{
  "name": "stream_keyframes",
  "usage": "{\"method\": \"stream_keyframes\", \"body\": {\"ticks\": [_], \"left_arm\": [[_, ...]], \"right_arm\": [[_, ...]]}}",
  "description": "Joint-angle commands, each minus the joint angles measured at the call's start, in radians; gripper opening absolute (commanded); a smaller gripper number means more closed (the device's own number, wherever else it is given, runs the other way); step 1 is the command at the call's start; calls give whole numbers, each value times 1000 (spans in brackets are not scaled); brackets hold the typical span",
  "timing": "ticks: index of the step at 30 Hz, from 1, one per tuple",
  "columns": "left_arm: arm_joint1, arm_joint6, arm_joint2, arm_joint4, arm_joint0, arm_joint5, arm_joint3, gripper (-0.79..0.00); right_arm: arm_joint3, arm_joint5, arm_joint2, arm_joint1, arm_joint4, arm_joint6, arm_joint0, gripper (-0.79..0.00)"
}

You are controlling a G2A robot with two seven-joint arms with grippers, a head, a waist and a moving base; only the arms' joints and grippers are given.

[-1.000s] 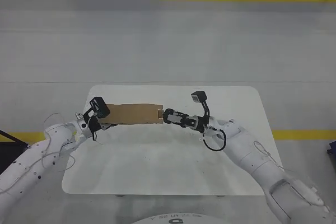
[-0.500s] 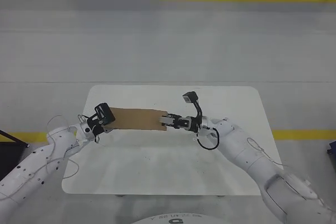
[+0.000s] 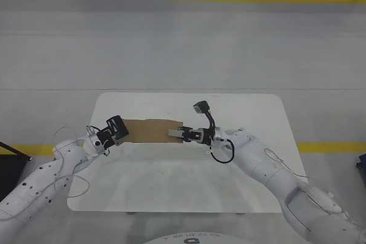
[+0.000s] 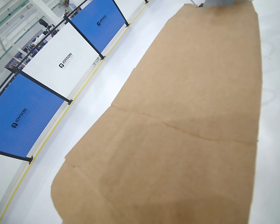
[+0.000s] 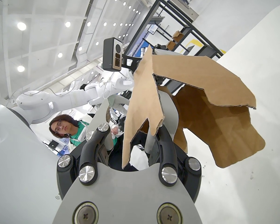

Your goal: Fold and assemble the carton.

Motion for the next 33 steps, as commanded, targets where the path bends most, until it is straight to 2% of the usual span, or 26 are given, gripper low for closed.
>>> {"method": "stream_keyframes", "body": {"ticks": [1, 6, 8, 11, 13, 14, 15, 16, 17, 18, 22, 24, 27, 30, 32, 33], "left_arm": [[-3, 4, -5, 11, 3, 3, -1, -785], [-8, 10, -17, 37, 15, 10, -6, -785], [-10, 9, -23, 50, 19, 12, -8, -785], [-13, 10, -33, 61, 27, 15, -12, -785], [-14, 14, -40, 68, 33, 18, -14, -785], [-14, 18, -44, 78, 35, 21, -17, -785], [-15, 25, -47, 93, 38, 28, -19, -785], [-15, 31, -50, 100, 42, 31, -19, -557], [-16, 35, -54, 103, 46, 32, -18, -209], [-16, 38, -58, 108, 49, 34, -15, 0], [-17, 96, -89, 67, 63, 27, 10, 0], [-16, 134, -113, 3, 73, -8, 34, 0], [-12, 194, -149, -131, 90, -145, 89, 0], [-7, 192, -162, -258, 90, -409, 166, 0], [-10, 180, -150, -395, 90, -640, 231, 0], [-12, 146, -131, -475, 87, -674, 261, 0]], "right_arm": [[6, -1, -5, -2, -1, -1, 2, -428], [14, -3, -20, -8, -4, -3, 10, -449], [20, -4, -25, -9, -8, -4, 13, -489], [28, -6, -34, -13, -10, -6, 16, -597], [33, -8, -38, -16, -7, -8, 18, -702], [35, -8, -39, -17, -5, -8, 19, -785], [36, -10, -41, -17, -3, -10, 20, -785], [34, -12, -42, -18, 1, -12, 20, -785], [32, -13, -44, -18, 9, -13, 19, -785], [32, -13, -45, -18, 17, -13, 18, -785], [35, -20, -48, -18, 42, -20, 18, -785], [33, -32, -45, -17, 55, -32, 17, -785], [16, -65, -31, -8, 76, -65, 10, -785], [-23, -73, -9, 7, 102, -73, -4, -785], [-56, -73, 8, 17, 130, -73, -20, -785], [-56, -73, 8, 17, 130, -73, -20, -785]]}}
